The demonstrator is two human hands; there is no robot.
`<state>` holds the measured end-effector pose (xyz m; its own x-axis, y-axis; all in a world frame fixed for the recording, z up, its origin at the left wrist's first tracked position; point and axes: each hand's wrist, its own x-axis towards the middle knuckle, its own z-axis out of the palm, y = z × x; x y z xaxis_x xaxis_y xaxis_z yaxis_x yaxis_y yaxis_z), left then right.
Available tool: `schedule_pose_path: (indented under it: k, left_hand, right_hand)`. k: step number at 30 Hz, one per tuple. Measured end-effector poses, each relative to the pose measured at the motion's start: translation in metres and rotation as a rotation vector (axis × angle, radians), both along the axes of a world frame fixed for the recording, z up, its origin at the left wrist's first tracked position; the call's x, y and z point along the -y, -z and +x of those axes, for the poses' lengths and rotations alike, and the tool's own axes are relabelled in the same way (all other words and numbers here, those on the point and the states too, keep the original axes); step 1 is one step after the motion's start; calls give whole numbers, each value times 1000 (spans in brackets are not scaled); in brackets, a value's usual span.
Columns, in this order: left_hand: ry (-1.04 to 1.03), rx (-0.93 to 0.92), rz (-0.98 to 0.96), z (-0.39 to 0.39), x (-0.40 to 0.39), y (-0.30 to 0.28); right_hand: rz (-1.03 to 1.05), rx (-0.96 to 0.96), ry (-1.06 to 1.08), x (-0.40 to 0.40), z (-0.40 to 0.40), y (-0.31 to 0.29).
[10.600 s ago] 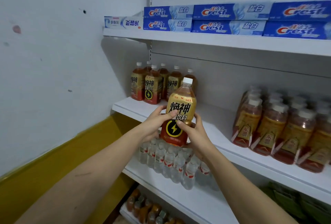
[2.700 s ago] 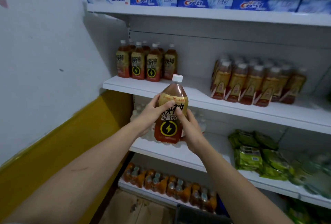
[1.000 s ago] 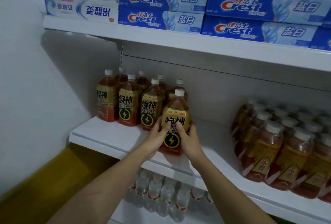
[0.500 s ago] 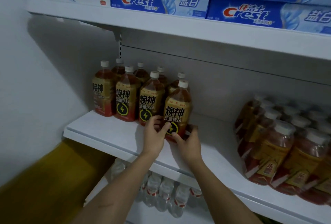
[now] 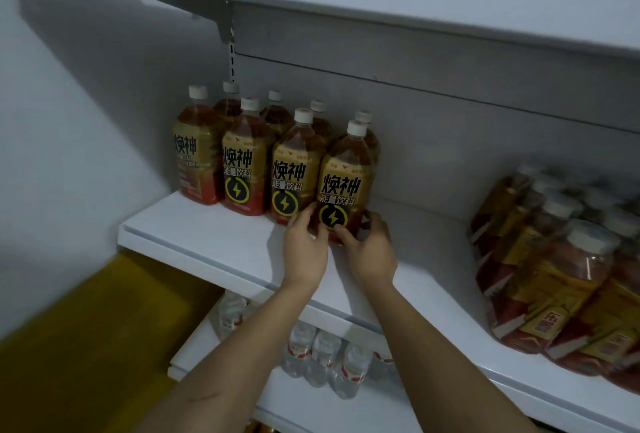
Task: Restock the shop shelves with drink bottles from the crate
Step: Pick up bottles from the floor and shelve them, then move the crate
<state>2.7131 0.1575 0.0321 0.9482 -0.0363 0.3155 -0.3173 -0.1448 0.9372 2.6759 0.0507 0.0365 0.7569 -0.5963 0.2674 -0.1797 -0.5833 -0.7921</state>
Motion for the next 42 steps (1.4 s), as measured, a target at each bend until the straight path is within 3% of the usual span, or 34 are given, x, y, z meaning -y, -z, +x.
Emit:
schedule_pose_path:
  k: [21, 26, 30, 32, 35, 42]
  left_hand:
    - [74, 16, 132, -4, -2, -4]
    - [73, 68, 415, -40, -13, -5]
    - [120, 232, 571, -93, -26, 16]
    - [94, 193, 646, -119, -41, 33]
    - [29, 141, 858, -178, -72, 55]
    - [29, -310, 1166, -294, -160, 97]
  right_hand:
    - [4, -8, -68, -3, -7, -2]
    - [-333, -154, -171, -17, -48, 7]
    - [-581, -71, -227, -32, -105, 19]
    - [-659, -30, -257, -38, -136, 29]
    - [-621, -134, -408, -50, -194, 43]
    - [-510, -472, -694, -106, -295, 81]
